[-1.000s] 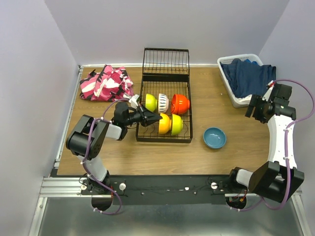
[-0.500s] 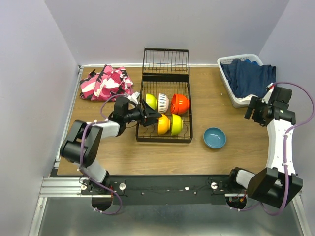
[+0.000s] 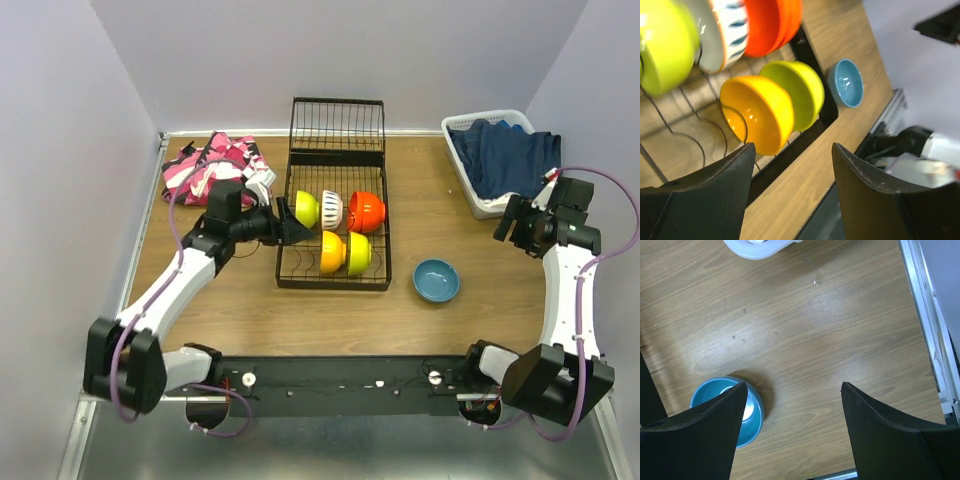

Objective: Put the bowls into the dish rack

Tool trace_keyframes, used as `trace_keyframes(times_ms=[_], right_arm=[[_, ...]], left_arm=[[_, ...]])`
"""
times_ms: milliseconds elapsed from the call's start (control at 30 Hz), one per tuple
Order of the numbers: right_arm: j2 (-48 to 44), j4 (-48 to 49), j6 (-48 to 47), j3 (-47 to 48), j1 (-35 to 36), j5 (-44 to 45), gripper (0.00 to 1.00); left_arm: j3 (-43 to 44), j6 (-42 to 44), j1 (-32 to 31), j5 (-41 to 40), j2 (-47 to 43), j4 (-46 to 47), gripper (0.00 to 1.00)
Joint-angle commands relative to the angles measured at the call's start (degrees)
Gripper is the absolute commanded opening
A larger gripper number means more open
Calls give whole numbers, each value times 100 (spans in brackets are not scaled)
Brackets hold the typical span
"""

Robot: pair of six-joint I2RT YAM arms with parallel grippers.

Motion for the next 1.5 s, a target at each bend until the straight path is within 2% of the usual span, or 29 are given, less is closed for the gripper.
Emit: trace_keyframes(times_ms=[0,33,67,167,200,267,300,333,433,533,700,933,1067,1467], right_arm=[[-138,159,195,89,-48,-236,84],[-156,176,213,89,-48,-245,84],[-191,203,239,80,-48,-254,84],[-261,264,274,97,-48,-254,84],[-305,273,283,106,-48,-254,84],[-367,265,292,141,-48,-237,84],[-454,273,292,176,-48,-158,84],[-507,282,301,185,-48,-123,84],[-717,343,388,159,-65,0,85],[-885,326,494,133,-179,-70,85],[-1017,238,617,71,-267,-175,85],[-745,168,556,18,-259,-351,85],[-464,238,521,115,-215,-430,85],[-86,458,485,256,128,-395,86]], left_arm=[[609,2303,-562,65,-801,-514,72],[811,2593,-781,92,-688,-583,72],[1282,3266,-1245,249,-573,-688,72],[2206,4167,-1784,636,59,-1136,72],[2419,4831,-2090,776,217,-1477,72],[3076,5537,-2470,673,753,-1935,72],[3289,6350,-2628,498,938,-2451,72],[3500,6715,-2995,392,1314,-2743,72],[4221,7969,-3576,41,2078,-3632,71],[4626,8640,-3885,-101,2686,-3976,70],[4969,9117,-4334,-277,3452,-3994,67],[5822,8855,-4598,-628,4805,-3846,57],[6006,8643,-4651,-804,5210,-3432,54],[6902,8678,-4686,-1182,6300,-3457,42]])
